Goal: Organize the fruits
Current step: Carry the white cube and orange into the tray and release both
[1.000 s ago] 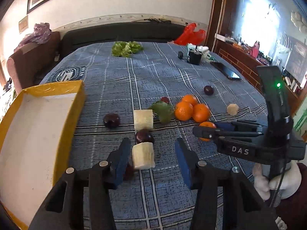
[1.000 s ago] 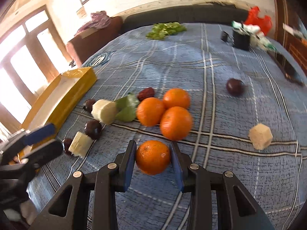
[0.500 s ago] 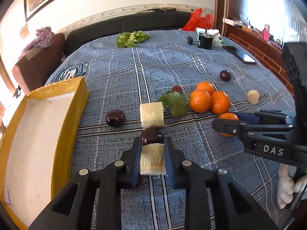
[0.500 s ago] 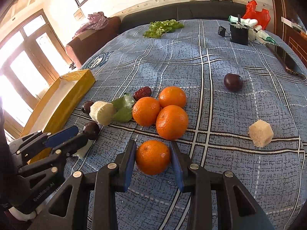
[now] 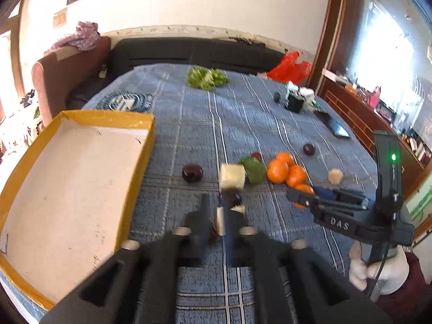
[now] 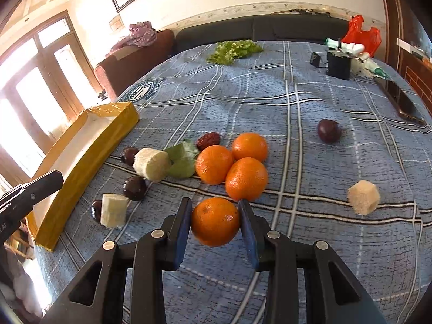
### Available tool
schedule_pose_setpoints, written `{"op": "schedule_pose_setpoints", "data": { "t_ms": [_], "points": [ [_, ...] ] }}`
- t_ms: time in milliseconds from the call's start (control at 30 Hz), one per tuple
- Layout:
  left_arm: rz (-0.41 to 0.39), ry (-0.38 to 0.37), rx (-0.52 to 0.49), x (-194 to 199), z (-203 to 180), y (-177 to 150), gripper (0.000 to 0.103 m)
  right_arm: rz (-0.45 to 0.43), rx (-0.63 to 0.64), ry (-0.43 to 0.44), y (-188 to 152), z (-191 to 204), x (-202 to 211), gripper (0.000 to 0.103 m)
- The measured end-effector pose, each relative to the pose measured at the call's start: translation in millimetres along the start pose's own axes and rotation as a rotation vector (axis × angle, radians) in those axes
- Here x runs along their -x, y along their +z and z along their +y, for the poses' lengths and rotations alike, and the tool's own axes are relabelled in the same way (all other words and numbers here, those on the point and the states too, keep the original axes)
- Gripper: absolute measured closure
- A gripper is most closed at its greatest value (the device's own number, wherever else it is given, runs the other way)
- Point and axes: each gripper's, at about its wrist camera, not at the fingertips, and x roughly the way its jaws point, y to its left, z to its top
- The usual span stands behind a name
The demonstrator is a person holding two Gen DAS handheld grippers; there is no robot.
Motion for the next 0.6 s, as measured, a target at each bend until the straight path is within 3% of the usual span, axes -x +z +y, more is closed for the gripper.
{"op": "schedule_pose_setpoints", "data": {
  "t_ms": [33,67,300,333,367,400,600],
  "points": [
    [0.005,0.0,-0.018,-2.2,-3.7,-2.2,0.059,0.0,0.002,-0.005,-0.3,2.2,0.1,0.064],
    [0.004,-0.002,-0.05,-5.7,-9.8,-4.2,0.056,-0.001,0.006,-0.012,-1.5,4.1,0.4,0.064],
    [0.098,0.058,-0.215,-51.0,-39.2,-3.6,0.057,-0.015,-0.011,-0.014,-2.7,3.0,2.8,0.064],
    [0.114,0.064,-0.234,-56.8,-41.8,-5.2,0.063,-0.017,-0.014,-0.014,-2.3,2.3,3.1,0.064],
    [0.128,0.085,-0.26,-62.7,-45.0,-7.8,0.075,-0.018,-0.018,-0.013,-1.8,0.8,3.1,0.064],
    [0.126,0.103,-0.278,-64.3,-45.8,-10.2,0.075,-0.019,-0.021,-0.01,-1.2,-0.6,3.1,0.064],
    [0.077,0.084,-0.2,-46.8,-33.7,-8.2,0.075,-0.033,-0.026,-0.005,-0.6,-2.6,6.2,0.064]
  ]
}}
